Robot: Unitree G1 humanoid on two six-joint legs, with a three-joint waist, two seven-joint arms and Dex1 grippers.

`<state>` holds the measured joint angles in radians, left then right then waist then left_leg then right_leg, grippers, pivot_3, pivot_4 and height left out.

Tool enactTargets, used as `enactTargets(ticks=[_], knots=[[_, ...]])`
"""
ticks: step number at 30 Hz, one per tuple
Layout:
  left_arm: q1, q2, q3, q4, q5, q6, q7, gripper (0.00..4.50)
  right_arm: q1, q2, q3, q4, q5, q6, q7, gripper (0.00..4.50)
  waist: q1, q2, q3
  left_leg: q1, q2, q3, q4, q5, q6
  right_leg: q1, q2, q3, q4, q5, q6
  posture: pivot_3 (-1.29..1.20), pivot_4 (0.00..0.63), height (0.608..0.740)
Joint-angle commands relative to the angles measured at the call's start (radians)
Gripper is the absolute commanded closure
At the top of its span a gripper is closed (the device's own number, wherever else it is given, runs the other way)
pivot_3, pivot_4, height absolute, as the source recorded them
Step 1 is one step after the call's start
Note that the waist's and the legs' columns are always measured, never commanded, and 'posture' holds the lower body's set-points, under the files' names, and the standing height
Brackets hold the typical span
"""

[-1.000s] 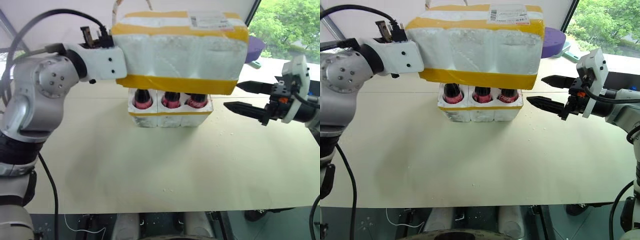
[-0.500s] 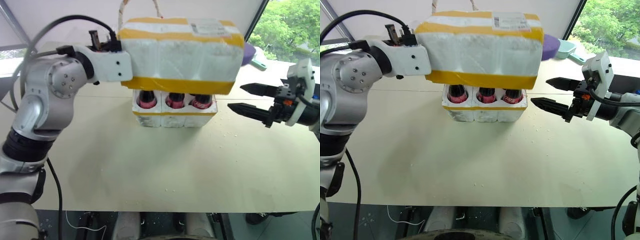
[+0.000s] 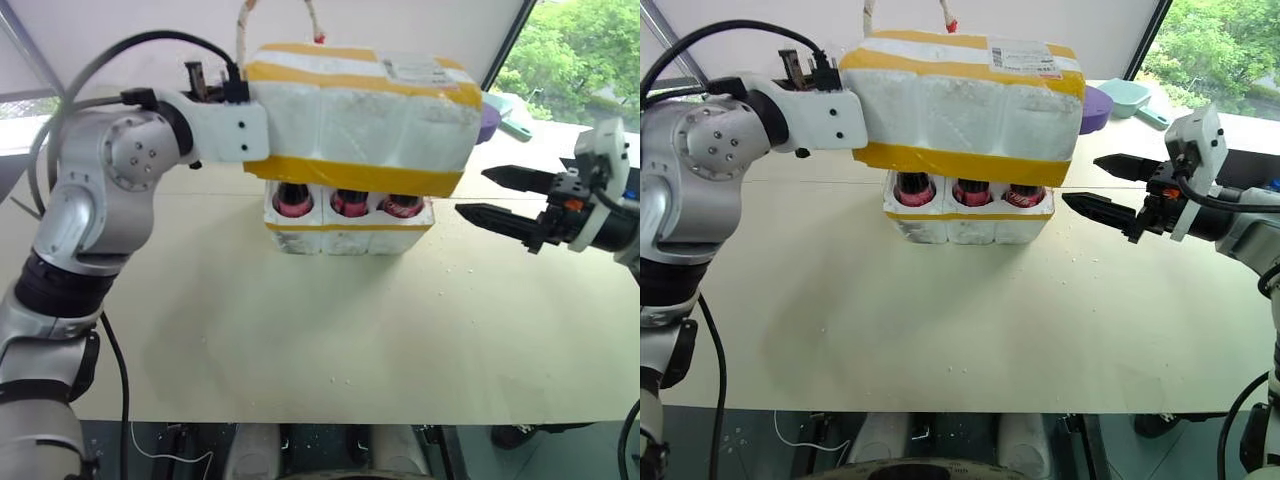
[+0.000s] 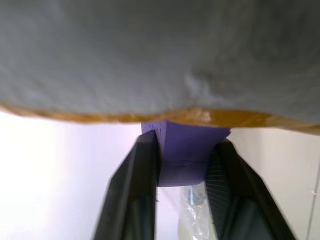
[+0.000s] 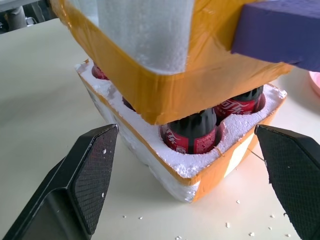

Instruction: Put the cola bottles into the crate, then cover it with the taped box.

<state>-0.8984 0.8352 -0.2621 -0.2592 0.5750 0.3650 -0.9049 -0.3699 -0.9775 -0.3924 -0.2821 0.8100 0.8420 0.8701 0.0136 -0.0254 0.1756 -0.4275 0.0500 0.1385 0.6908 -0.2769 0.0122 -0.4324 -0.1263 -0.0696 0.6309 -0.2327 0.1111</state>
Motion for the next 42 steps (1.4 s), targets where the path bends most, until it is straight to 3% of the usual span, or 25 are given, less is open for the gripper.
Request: enactTargets(ticks=[1, 4, 10, 15, 20, 25, 28, 34, 42], knots=[[0.007, -0.003, 0.026, -0.053, -0.011, 0.004, -0.021, 1.53, -0.002, 0.001, -0.046, -0.026, 0.019, -0.017, -0.004, 0.00, -0.001, 0.000, 0.000, 0.000, 0.000, 0.000, 0.000, 0.000, 0.000, 0.000, 0.000, 0.000, 0.000, 0.000, 0.000, 0.00, 0.150, 0.740], [0.023, -0.002, 0.045, -0.063, -0.029, 0.017, -0.036, 0.10, 0.010, 0.000, -0.051, -0.027, 0.015, -0.017, -0.004, 0.00, -0.001, 0.000, 0.000, 0.000, 0.000, -0.001, 0.002, 0.000, 0.001, 0.001, 0.000, 0.000, 0.000, 0.000, 0.000, 0.00, 0.150, 0.740], [0.076, 0.008, 0.146, -0.077, -0.167, 0.121, -0.123, 0.10, 0.014, -0.008, -0.055, -0.020, 0.012, -0.015, 0.003, 0.00, -0.002, 0.000, 0.000, 0.000, 0.000, -0.002, 0.004, -0.001, 0.001, 0.002, 0.000, 0.000, 0.001, 0.000, 0.000, 0.00, 0.150, 0.740], [0.217, 0.149, 0.282, -0.058, -0.374, -0.032, -0.262, 0.10, 0.017, -0.015, -0.057, -0.007, 0.006, -0.018, 0.013, 0.00, -0.009, 0.001, 0.000, 0.000, 0.001, -0.004, 0.004, -0.001, 0.001, 0.001, 0.001, 0.000, 0.001, 0.000, 0.000, 0.00, 0.150, 0.740], [0.441, 0.257, 0.454, -0.056, -0.644, -0.040, -0.465, 0.10, 0.019, -0.018, -0.044, 0.008, -0.009, -0.028, 0.022, 0.00, -0.010, 0.001, 0.000, 0.001, 0.002, -0.004, 0.004, -0.001, 0.002, 0.002, 0.001, 0.000, 0.001, 0.000, 0.000, 0.00, 0.150, 0.740], [0.311, 0.189, 0.587, 0.035, -1.029, 0.386, -0.454, 0.10, 0.027, -0.028, -0.041, 0.031, -0.022, -0.040, 0.049, 0.00, 0.004, 0.001, 0.000, 0.000, 0.002, -0.005, 0.007, -0.004, 0.007, 0.005, 0.001, -0.001, 0.001, 0.000, 0.000, 0.00, 0.150, 0.740], [0.185, 0.231, 0.648, 0.236, -1.186, 0.578, -0.496, 0.10, 0.058, -0.063, -0.063, 0.029, -0.007, -0.040, 0.129, 0.00, -0.003, 0.002, 0.000, 0.001, 0.001, -0.006, 0.008, -0.004, 0.006, 0.007, 0.002, 0.000, 0.000, 0.000, 0.000, 0.00, 0.150, 0.740], [0.107, 0.308, 0.619, 0.406, -1.244, 0.600, -0.542, 0.10, 0.099, -0.127, -0.072, 0.037, -0.010, -0.073, 0.268, 0.00, -0.019, 0.002, 0.000, 0.001, 0.002, -0.006, 0.006, -0.002, 0.003, 0.006, 0.004, 0.000, 0.001, 0.000, 0.001, 0.00, 0.150, 0.740], [0.283, 0.334, 0.456, 0.330, -1.130, 0.351, -0.619, 0.10, 0.055, -0.115, -0.004, 0.063, -0.029, -0.097, 0.294, 0.00, -0.025, 0.004, 0.000, 0.001, 0.002, -0.006, 0.006, -0.003, 0.003, 0.005, 0.004, 0.000, 0.001, -0.001, 0.000, 0.00, 0.150, 0.740]])
